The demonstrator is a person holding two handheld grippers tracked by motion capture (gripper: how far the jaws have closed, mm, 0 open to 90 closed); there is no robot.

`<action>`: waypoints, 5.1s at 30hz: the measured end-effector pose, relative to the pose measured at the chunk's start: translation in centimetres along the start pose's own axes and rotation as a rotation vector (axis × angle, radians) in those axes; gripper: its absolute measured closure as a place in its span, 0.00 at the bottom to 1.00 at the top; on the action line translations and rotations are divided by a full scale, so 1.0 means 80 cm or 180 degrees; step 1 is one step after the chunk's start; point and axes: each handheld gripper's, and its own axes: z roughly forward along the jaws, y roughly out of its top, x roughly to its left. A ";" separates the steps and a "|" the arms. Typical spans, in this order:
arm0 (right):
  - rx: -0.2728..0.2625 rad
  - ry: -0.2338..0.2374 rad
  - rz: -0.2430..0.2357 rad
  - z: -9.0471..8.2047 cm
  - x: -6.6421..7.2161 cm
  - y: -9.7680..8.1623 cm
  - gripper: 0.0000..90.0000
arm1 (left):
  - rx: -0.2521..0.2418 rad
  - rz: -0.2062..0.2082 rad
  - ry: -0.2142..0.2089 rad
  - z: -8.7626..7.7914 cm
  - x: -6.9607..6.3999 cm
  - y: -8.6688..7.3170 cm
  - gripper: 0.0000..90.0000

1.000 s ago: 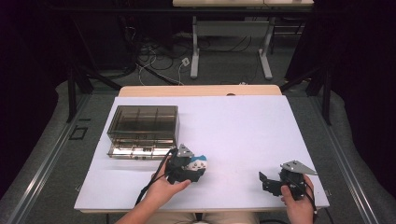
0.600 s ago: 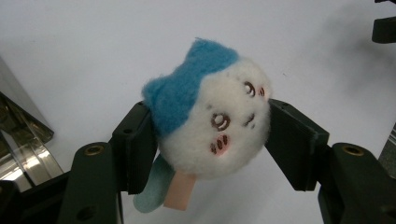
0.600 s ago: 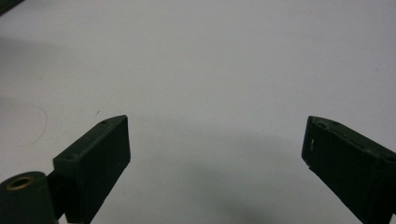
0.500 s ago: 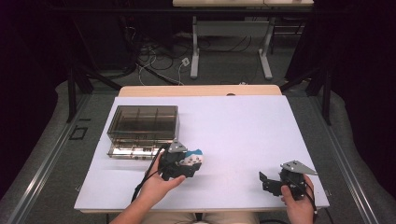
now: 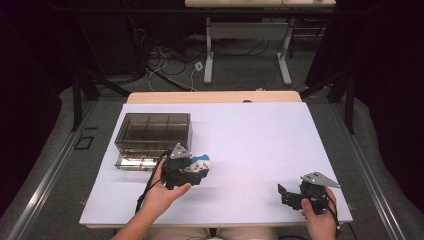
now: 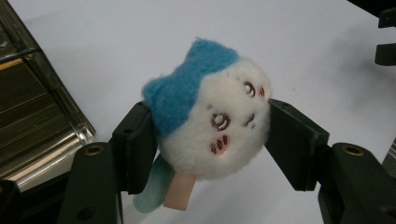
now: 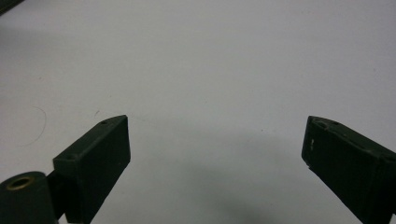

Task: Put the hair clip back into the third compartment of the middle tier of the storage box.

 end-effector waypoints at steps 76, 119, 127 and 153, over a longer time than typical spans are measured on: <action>0.0024 0.0033 -0.0020 0.001 0.000 -0.001 0.09 | 0.0060 -0.0162 0.0451 -0.033 0.100 -0.030 0.42; 0.0026 0.0045 -0.0034 0.002 0.000 -0.001 0.09 | -0.0212 -0.0247 0.0642 -0.038 0.104 -0.028 0.23; 0.0033 0.0043 -0.0029 0.002 0.000 -0.001 0.09 | -0.0278 -0.0456 0.0582 -0.040 0.103 -0.025 0.17; 0.0028 0.0018 0.0017 0.001 0.000 -0.001 0.09 | -0.0384 -0.0467 0.0619 -0.069 0.091 -0.025 0.00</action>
